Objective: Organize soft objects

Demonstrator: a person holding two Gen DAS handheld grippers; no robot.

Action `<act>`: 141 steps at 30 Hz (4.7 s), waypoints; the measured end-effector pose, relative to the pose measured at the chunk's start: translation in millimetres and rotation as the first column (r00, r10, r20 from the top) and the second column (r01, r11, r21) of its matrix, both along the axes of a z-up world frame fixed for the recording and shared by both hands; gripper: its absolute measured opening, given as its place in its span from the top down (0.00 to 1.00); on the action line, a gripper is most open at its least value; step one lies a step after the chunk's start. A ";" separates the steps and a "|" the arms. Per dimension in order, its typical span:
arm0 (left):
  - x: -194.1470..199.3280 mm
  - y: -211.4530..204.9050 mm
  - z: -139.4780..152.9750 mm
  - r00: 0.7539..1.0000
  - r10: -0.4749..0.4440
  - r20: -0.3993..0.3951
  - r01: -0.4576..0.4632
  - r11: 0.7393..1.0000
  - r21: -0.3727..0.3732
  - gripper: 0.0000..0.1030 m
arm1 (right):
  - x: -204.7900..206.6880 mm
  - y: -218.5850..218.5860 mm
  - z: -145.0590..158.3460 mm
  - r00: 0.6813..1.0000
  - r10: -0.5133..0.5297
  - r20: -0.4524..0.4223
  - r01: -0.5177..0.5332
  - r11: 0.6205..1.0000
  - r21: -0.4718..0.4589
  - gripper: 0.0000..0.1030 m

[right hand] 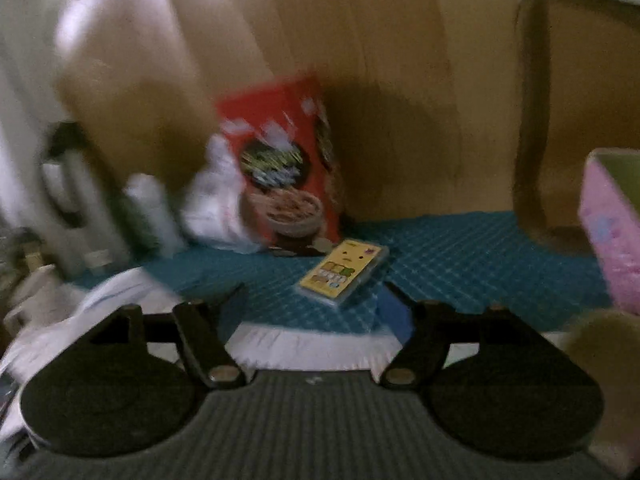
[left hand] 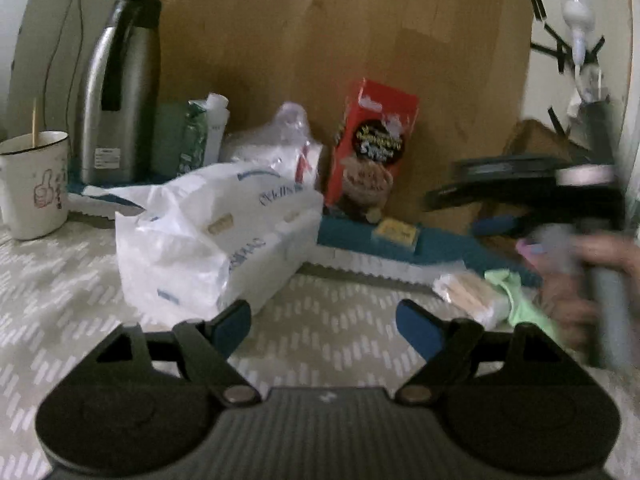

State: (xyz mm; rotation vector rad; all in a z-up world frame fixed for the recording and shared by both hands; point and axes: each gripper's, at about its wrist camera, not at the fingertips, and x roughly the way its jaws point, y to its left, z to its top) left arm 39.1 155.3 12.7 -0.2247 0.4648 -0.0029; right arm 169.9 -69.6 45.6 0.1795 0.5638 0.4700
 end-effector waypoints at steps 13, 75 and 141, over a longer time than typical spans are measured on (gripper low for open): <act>-5.3 3.6 -0.3 0.999 -0.011 0.053 0.013 0.999 -0.040 0.19 | 95.8 80.6 -42.0 0.979 -0.121 -0.166 0.065 0.949 -0.307 0.26; 5.6 -250.6 -3.7 0.716 -0.660 -0.225 0.633 0.751 -0.189 0.25 | -222.5 -249.5 -80.8 0.985 0.029 0.168 -0.001 0.986 -0.166 0.54; -4.7 -265.5 -11.6 0.795 -0.546 -0.265 0.574 0.818 0.034 0.18 | -216.2 -236.7 -94.2 0.976 0.021 0.219 0.026 0.978 -0.208 0.00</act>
